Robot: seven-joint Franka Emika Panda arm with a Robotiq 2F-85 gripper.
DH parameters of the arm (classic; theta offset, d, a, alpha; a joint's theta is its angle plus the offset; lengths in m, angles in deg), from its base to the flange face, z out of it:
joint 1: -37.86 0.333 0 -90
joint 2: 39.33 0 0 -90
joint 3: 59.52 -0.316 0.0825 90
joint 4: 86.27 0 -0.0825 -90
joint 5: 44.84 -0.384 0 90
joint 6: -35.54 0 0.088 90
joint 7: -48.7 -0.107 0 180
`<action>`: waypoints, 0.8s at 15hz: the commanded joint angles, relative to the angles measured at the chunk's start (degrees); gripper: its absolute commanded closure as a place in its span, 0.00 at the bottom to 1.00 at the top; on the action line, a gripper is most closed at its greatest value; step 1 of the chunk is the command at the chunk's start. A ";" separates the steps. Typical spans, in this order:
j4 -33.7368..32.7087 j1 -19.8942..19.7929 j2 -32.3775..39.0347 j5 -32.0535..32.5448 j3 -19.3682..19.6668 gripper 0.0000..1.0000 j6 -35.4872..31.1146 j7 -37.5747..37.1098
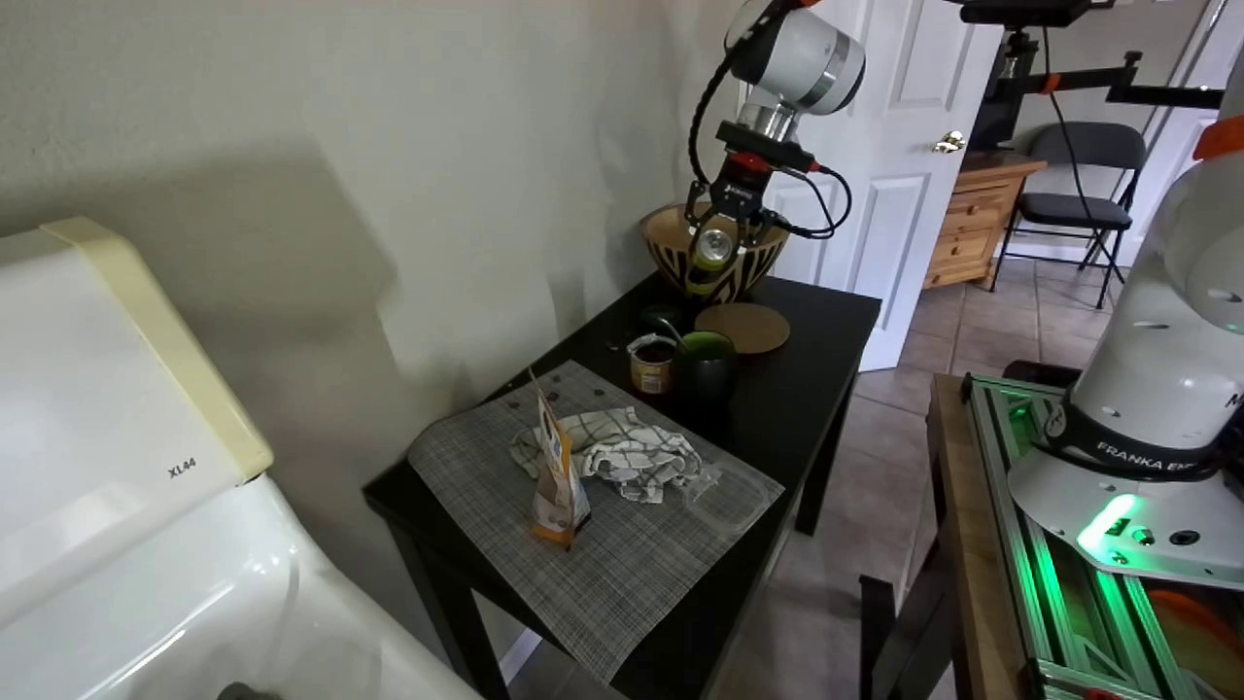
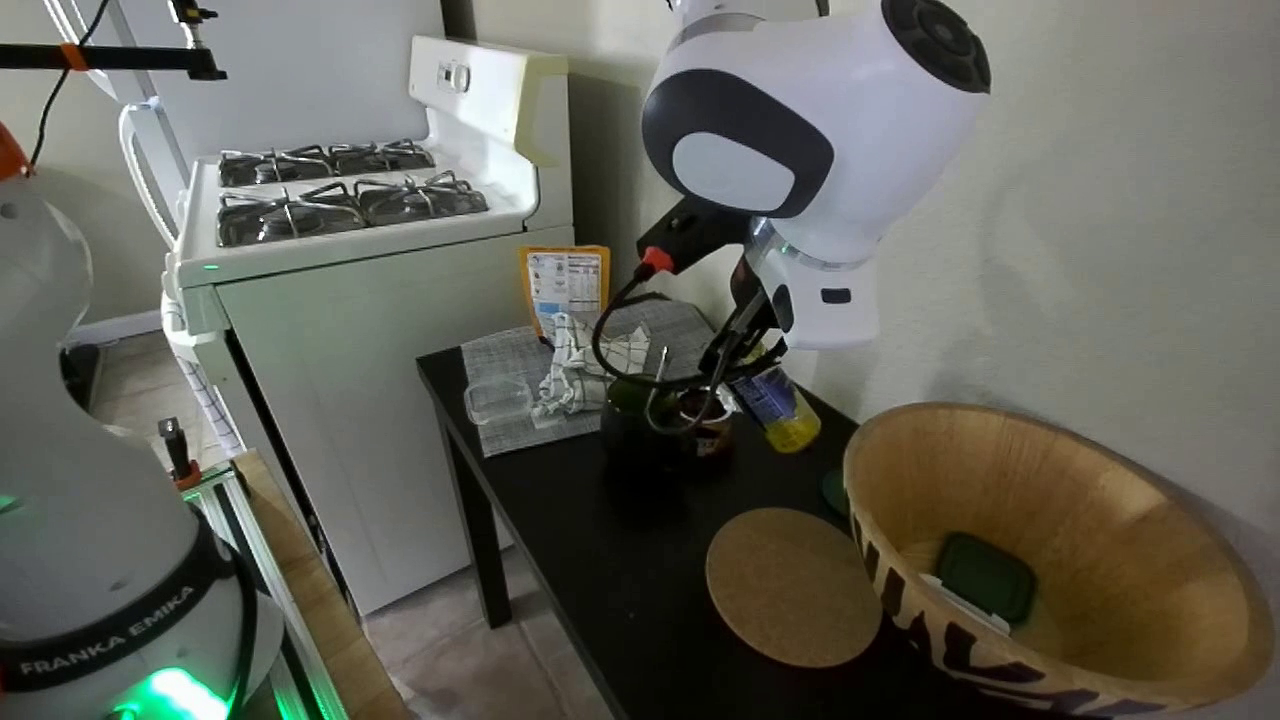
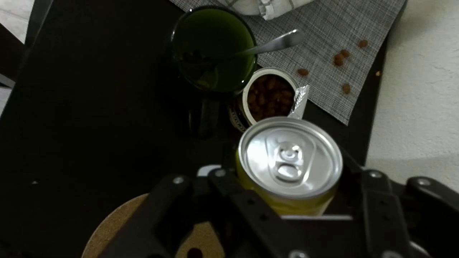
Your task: Take the can out of the bowl and put it on the table.
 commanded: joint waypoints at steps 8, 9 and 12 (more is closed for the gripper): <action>-9.66 -2.49 7.78 -20.86 0.59 0.62 9.12 -2.71; -10.60 -2.54 9.03 -22.26 0.60 0.62 8.98 -3.84; -12.36 -2.44 11.90 -23.15 0.67 0.62 9.41 -8.25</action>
